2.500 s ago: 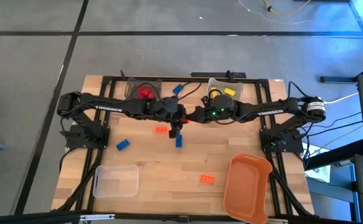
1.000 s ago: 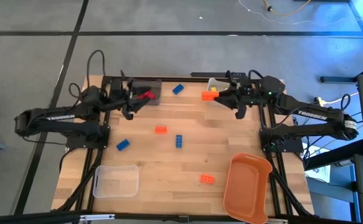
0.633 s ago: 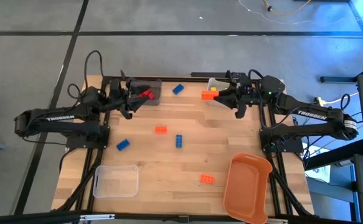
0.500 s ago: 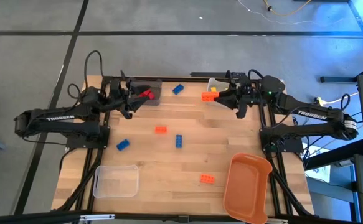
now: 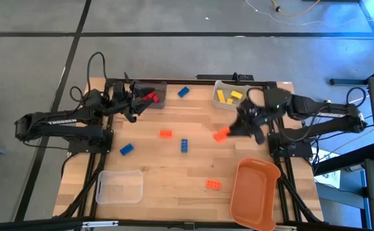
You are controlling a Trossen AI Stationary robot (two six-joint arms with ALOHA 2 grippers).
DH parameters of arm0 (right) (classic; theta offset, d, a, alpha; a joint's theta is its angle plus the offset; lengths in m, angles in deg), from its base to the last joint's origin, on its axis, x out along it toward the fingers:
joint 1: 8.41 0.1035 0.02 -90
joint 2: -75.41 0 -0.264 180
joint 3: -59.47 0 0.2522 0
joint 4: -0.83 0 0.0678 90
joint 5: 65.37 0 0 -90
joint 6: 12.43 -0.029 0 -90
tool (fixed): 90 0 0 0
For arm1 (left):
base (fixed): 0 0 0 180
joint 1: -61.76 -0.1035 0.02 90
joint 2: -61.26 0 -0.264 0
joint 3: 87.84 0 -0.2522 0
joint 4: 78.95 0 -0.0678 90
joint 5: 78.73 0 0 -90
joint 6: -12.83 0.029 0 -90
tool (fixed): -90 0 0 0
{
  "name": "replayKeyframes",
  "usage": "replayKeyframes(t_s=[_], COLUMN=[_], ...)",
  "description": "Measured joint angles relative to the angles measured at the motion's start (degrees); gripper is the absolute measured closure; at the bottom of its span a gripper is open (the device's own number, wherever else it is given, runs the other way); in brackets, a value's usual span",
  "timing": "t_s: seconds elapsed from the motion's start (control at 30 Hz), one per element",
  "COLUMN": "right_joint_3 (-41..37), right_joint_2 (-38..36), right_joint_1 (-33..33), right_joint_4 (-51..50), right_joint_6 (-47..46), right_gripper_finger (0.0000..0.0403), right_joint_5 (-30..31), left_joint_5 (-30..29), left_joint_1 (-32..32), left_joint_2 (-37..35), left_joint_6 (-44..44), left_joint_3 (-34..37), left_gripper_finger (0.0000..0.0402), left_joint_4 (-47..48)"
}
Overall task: Sort & place blocks by color
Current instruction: Put the top left orange game piece into the orange bin
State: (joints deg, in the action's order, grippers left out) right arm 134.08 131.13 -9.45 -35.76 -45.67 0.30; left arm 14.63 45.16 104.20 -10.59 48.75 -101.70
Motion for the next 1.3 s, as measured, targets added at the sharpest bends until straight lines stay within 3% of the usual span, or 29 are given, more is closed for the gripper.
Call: replayKeyframes(t_s=[0.2,0.4,0.6,0.83,1.03,1.3], right_joint_3=[6.72,1.45,-11.71,-26.49,-30.06,-30.04], right_joint_2=[3.06,3.2,3.34,5.57,6.5,6.24], right_joint_1=[13.38,26.91,35.13,37.2,37.2,37.18], right_joint_4=[-20.78,-24.56,-17.38,2.45,5.78,10.27], right_joint_6=[-16.77,-33.36,-48.68,-64.31,-68.52,-66.92], right_gripper_finger=[0.031,0.031,0.031,0.0308,0.0295,0.0291], right_joint_5=[-5.11,-3.4,-3.92,-3.65,-3.28,-3.33], left_joint_5=[-0.03,-2.24,-2.84,-2.93,-4.15,-4.55], left_joint_1=[0.0,0.0,0.02,0.0,0.0,-0.35], left_joint_2=[0.0,0.0,0.02,0.02,0.01,0.02], left_joint_6=[0.0,0.0,0.0,0.01,0.01,0.02], left_joint_3=[0.0,0.0,0.0,0.0,0.0,0.0], left_gripper_finger=[0.0133,0.0133,0.0133,0.0133,0.0133,0.0133], left_joint_4=[0.03,0.04,0.02,0.03,0.01,0.0])
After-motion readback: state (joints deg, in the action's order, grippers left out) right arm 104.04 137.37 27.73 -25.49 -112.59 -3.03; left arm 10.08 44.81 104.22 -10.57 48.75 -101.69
